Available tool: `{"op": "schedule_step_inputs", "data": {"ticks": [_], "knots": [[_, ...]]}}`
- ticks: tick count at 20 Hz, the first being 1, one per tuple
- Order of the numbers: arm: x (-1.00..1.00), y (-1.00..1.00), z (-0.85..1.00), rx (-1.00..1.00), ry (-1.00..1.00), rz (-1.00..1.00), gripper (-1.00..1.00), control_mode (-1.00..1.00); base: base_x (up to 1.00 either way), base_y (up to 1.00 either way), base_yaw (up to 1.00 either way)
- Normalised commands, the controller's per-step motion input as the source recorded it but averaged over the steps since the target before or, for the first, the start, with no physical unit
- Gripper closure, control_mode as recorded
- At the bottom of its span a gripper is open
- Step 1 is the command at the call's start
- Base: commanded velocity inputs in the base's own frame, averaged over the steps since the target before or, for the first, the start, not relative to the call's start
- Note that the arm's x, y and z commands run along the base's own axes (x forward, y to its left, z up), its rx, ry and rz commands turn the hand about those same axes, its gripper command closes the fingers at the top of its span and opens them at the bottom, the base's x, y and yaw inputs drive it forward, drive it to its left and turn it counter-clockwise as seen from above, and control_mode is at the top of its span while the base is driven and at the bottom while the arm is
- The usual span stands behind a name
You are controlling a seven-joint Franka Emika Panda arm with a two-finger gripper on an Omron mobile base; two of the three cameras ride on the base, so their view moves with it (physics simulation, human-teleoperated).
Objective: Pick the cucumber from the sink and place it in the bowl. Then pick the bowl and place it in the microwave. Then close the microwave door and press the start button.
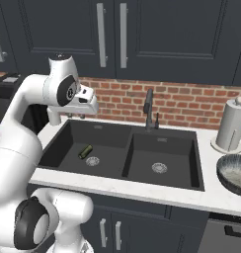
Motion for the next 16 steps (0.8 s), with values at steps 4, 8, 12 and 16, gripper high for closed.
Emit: {"op": "schedule_step_inputs", "data": {"ticks": [4, 8, 12, 16], "knots": [[-0.39, 0.00, 0.00, 0.00, -0.13, 0.00, -1.00, -1.00, 0.00, 0.00, 0.00], [-0.37, 0.12, -0.27, -0.02, 0.02, 0.00, -1.00, -1.00, 0.00, 0.00, 0.00], [0.26, 0.73, -0.87, -0.09, 0.21, -0.03, -1.00, -1.00, 0.00, 0.00, 0.00], [0.42, 0.72, -0.98, -0.06, 0.12, -0.03, -1.00, -1.00, 0.00, 0.00, 0.00]]}}
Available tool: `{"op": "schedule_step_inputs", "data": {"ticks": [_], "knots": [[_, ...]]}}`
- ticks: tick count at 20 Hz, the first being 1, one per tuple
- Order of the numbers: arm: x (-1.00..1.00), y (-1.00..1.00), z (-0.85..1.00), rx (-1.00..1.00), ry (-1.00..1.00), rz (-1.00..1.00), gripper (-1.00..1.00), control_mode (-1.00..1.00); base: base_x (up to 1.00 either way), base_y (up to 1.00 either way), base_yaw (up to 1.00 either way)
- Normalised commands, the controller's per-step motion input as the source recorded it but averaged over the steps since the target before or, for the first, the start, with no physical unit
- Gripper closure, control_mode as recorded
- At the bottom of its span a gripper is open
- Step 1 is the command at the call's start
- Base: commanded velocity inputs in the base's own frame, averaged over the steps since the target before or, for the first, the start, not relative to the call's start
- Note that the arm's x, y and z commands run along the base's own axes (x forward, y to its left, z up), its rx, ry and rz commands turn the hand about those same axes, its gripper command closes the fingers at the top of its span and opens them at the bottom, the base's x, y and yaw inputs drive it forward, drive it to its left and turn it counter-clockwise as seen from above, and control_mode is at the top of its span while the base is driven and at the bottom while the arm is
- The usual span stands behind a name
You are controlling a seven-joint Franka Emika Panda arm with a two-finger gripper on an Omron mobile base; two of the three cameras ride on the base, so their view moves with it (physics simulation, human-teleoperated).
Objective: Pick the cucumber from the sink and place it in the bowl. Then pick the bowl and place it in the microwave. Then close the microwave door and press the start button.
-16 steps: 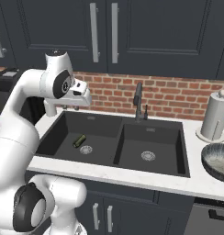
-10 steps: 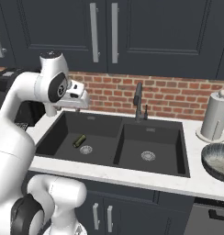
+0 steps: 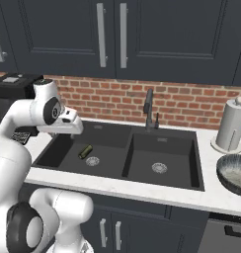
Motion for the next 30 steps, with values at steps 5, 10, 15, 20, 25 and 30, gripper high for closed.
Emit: {"op": "schedule_step_inputs", "data": {"ticks": [5, 10, 15, 20, 25, 30], "knots": [[0.44, 0.66, -0.75, -0.05, 0.03, -0.07, -1.00, -1.00, 0.00, 0.00, 0.00], [0.29, 0.19, -0.63, 0.00, 0.00, -0.03, -1.00, -1.00, 0.00, 0.00, 0.00], [0.36, -0.06, -0.50, 0.00, 0.00, 0.00, -1.00, -1.00, 0.00, 0.00, 0.00], [0.57, -0.02, -0.29, 0.02, 0.05, 0.00, -1.00, -1.00, 0.00, 0.00, 0.00], [0.60, 0.00, -0.22, 0.01, 0.23, 0.00, -1.00, -1.00, 0.00, 0.00, 0.00], [0.51, 0.00, -0.30, 0.00, 0.20, 0.00, -1.00, -1.00, 0.00, 0.00, 0.00]]}}
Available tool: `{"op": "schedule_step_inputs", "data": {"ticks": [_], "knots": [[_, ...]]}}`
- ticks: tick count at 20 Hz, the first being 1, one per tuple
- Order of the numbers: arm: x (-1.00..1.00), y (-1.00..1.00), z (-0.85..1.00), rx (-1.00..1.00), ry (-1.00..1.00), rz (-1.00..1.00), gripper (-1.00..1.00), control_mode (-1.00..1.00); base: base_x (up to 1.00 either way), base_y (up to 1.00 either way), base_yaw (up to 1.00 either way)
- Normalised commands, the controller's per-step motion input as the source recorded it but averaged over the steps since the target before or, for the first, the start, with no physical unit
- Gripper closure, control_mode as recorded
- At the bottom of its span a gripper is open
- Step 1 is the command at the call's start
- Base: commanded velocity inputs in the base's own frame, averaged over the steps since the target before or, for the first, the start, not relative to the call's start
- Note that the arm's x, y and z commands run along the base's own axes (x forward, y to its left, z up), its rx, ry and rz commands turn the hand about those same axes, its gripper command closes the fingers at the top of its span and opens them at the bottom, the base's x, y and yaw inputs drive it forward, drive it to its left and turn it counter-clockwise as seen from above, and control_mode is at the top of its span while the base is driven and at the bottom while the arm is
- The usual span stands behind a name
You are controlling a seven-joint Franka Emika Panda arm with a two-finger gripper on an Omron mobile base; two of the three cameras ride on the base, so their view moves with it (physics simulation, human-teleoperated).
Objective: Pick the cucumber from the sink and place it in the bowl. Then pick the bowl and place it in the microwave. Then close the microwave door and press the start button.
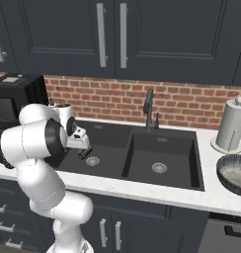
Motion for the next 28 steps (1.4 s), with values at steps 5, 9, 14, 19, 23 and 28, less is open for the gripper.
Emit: {"op": "schedule_step_inputs", "data": {"ticks": [5, 9, 14, 19, 23, 28], "knots": [[0.45, 0.01, -0.21, 0.00, 0.17, 0.00, -1.00, -1.00, 0.00, 0.00, 0.00], [0.18, 0.00, -0.25, 0.00, 0.10, 0.00, -1.00, -1.00, 0.00, 0.00, 0.00], [0.05, 0.00, -0.26, 0.00, 0.01, 0.00, -1.00, -1.00, 0.00, 0.00, 0.00], [0.00, 0.01, -0.29, 0.00, 0.00, 0.00, -1.00, -1.00, 0.00, 0.00, 0.00], [0.06, 0.01, -0.17, 0.00, 0.00, 0.00, -1.00, -1.00, 0.00, 0.00, 0.00], [0.34, 0.03, -0.10, 0.01, 0.00, 0.00, -1.00, -1.00, 0.00, 0.00, 0.00]]}}
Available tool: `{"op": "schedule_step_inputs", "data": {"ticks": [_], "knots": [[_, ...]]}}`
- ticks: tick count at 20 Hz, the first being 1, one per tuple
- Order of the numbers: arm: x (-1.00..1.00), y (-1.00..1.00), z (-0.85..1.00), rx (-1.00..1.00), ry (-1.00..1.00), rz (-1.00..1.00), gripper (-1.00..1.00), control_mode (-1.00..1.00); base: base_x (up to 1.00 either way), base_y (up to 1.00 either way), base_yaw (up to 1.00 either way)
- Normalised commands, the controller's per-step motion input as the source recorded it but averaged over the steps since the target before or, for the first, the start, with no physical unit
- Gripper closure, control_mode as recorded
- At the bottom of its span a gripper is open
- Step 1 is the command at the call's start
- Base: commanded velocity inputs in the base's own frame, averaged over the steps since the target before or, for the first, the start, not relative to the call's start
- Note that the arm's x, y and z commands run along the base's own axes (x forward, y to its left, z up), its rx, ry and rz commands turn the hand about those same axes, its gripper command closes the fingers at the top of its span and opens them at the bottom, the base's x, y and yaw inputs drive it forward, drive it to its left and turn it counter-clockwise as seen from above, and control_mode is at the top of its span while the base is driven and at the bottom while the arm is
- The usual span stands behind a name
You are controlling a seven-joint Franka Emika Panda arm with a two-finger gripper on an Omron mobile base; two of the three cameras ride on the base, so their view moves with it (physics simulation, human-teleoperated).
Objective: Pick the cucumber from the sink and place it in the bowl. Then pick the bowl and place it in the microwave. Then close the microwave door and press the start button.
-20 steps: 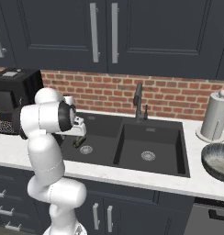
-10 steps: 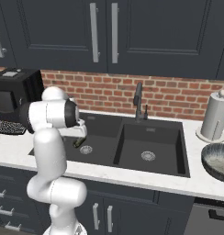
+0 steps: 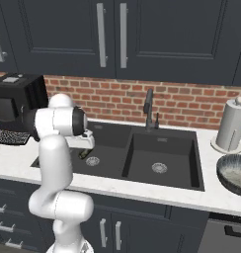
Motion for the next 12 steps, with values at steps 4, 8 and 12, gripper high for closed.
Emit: {"op": "schedule_step_inputs", "data": {"ticks": [4, 8, 12], "knots": [[0.42, 0.02, -0.13, 0.01, 0.00, 0.00, -1.00, -1.00, 0.00, 0.00, 0.00], [0.43, 0.08, -0.16, 0.00, 0.00, 0.00, -1.00, -1.00, 0.00, 0.00, 0.00], [0.45, 0.21, -0.19, 0.00, 0.00, 0.00, -1.00, -1.00, 0.00, 0.00, 0.00]]}}
